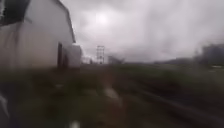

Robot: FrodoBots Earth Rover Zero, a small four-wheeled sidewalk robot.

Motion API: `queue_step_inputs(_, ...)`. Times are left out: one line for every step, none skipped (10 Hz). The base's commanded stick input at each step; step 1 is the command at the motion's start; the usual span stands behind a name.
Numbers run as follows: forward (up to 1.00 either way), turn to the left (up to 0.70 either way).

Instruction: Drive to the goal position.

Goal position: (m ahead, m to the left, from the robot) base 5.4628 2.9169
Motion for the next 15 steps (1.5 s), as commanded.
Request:
queue_step_inputs(0.0,0.0)
queue_step_inputs(0.0,0.0)
queue_step_inputs(0.0,0.0)
queue_step_inputs(0.0,0.0)
queue_step_inputs(0.0,-0.1)
queue_step_inputs(0.0,-0.17)
queue_step_inputs(0.0,-0.18)
queue_step_inputs(0.0,-0.19)
queue_step_inputs(0.0,-0.19)
queue_step_inputs(0.0,-0.19)
queue_step_inputs(0.0,-0.19)
queue_step_inputs(0.0,-0.17)
queue_step_inputs(0.0,-0.09)
queue_step_inputs(0.0,-0.02)
queue_step_inputs(0.0,0.0)
